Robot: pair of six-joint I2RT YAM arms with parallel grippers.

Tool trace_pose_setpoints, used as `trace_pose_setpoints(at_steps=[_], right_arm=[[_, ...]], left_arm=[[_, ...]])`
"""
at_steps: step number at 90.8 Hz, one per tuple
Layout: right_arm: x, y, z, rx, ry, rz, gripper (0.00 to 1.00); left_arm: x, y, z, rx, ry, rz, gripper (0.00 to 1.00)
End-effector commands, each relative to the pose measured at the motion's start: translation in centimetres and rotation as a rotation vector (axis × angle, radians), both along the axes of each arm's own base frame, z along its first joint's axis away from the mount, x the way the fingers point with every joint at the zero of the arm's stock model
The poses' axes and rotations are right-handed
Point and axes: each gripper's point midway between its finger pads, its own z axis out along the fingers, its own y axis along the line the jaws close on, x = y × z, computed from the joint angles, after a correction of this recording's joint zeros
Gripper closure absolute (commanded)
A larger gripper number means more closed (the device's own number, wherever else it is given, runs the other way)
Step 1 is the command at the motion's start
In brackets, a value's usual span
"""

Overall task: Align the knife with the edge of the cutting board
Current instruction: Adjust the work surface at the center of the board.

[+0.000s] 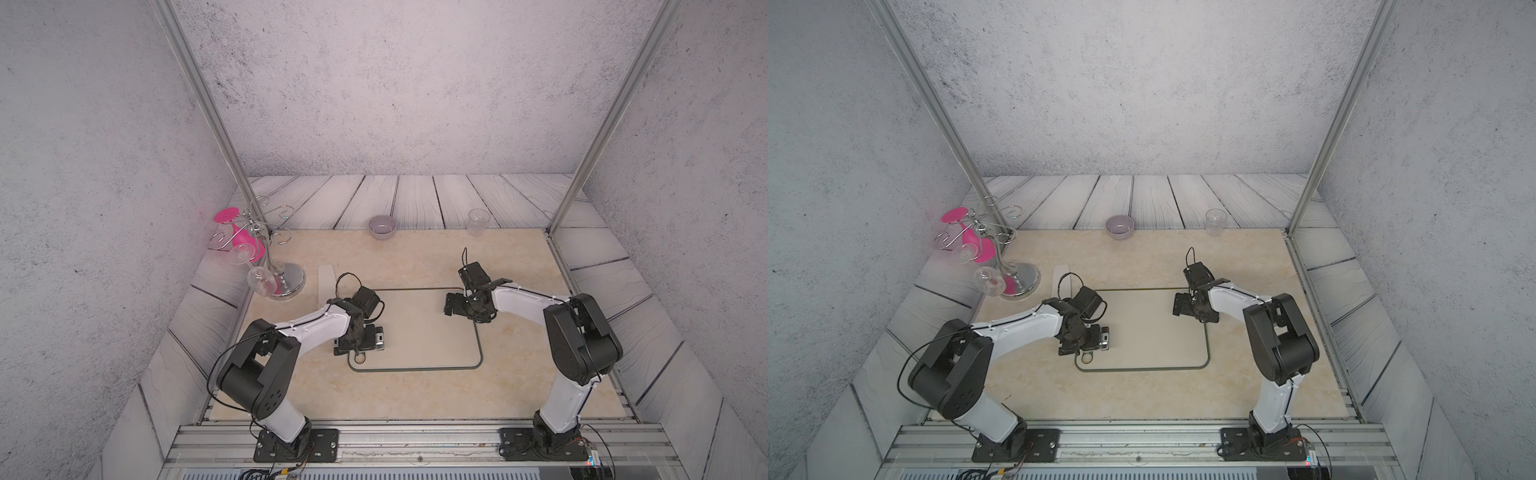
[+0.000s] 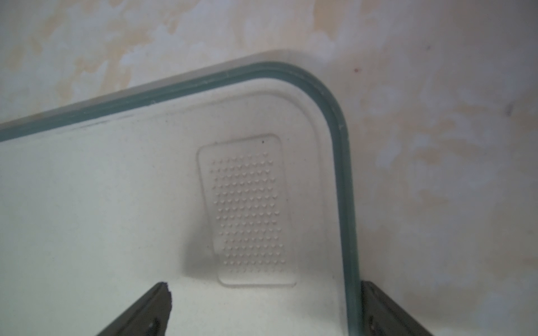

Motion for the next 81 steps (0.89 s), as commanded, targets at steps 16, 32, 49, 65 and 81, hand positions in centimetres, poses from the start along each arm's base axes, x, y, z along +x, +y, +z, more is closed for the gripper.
trace_pose_setpoints(at_steps=[16, 32, 49, 65, 81], right_arm=[[-3.4, 2.4, -2.2, 0.061, 0.18, 0.033, 0.01], [-3.0, 2.6, -2.2, 0.061, 0.178, 0.026, 0.01], [-2.6, 2.7, -2.1, 0.061, 0.177, 0.02, 0.01], [-2.1, 2.8, -2.0, 0.054, 0.173, 0.023, 0.01], [-1.2, 3.2, -1.6, 0.048, 0.165, 0.038, 0.01]], left_arm=[[3.8, -3.9, 1.9, -0.104, -0.112, -0.075, 0.0], [4.8, -4.4, 2.0, -0.099, -0.121, -0.092, 0.0], [5.7, -5.0, 2.0, -0.094, -0.123, -0.113, 0.0], [6.4, -5.3, 1.8, -0.082, -0.12, -0.123, 0.0], [6.8, -5.2, 1.9, -0.071, -0.12, -0.117, 0.0]])
